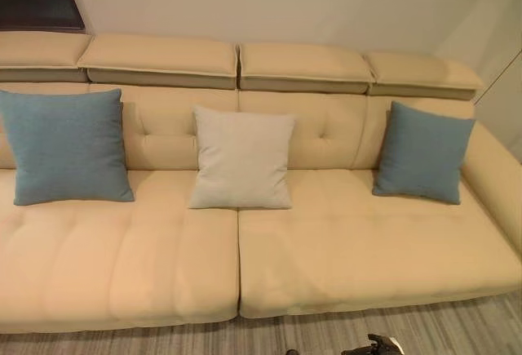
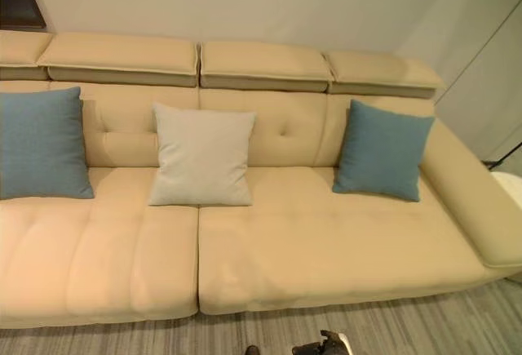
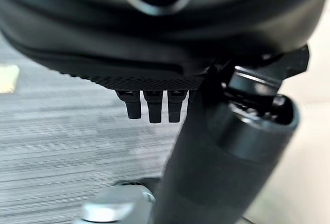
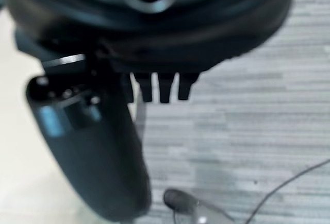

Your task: Pick up all the scattered cushions and arrange them neatly on the sofa.

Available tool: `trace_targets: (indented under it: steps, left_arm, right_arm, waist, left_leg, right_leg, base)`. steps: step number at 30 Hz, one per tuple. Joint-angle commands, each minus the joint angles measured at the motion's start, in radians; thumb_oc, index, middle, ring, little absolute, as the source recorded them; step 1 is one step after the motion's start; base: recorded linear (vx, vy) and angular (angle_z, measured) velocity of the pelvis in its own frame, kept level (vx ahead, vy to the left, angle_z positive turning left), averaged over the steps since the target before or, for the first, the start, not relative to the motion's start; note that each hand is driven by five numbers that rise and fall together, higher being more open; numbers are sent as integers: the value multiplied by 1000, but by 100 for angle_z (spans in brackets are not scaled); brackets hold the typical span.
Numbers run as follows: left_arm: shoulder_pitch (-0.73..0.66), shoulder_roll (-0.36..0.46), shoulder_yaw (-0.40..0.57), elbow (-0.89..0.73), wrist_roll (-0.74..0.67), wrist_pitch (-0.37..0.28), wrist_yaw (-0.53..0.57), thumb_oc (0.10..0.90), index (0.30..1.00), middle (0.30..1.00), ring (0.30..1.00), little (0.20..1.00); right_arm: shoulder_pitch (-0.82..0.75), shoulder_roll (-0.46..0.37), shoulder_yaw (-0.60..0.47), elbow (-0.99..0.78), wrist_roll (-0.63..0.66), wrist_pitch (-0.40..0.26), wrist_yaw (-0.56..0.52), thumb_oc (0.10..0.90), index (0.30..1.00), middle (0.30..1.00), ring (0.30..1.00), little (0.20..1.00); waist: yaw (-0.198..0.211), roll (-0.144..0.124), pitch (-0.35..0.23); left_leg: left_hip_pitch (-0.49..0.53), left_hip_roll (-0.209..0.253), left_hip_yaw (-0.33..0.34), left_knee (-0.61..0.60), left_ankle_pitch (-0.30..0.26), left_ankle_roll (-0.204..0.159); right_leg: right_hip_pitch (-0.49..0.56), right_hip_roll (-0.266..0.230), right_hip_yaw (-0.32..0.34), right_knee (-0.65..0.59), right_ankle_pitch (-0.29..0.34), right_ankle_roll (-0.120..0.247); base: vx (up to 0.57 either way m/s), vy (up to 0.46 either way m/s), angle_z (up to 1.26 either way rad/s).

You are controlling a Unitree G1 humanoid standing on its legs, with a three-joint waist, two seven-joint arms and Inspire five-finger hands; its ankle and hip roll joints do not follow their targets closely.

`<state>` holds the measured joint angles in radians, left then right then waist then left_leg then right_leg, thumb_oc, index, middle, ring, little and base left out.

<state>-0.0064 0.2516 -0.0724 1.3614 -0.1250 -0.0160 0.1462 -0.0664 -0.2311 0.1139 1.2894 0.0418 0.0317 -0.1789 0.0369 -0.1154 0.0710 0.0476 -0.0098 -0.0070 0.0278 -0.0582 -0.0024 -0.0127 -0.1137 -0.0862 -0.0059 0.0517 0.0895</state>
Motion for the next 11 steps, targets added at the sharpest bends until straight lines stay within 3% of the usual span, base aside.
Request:
trace_targets:
  steps: [1, 11]
  left_arm:
    - [-49, -25, 4, -13, -8, -30, 10, 800, 900, 900, 900, 900]
    - [-60, -46, -37, -24, 2, -31, -9, 800, 900, 900, 900, 900]
  right_arm:
    - [-42, -29, 23, 20, -19, -15, -7, 800, 900, 900, 900, 900]
    - [-36, -20, 57, 47, -39, -10, 7, 800, 900, 900, 900, 900]
  waist:
    - [-8, 54, 18]
    - [-29, 74, 13]
  left_leg:
    - [-61, -39, -20, -22, -35, 7]
    - [-17, -21, -29, -58, -16, -10]
  right_leg:
    - [37, 2, -6, 28, -96, 51]
    - [79, 40, 15, -42, -91, 26]
  base:
    - [-5, -41, -4]
    - [18, -59, 0]
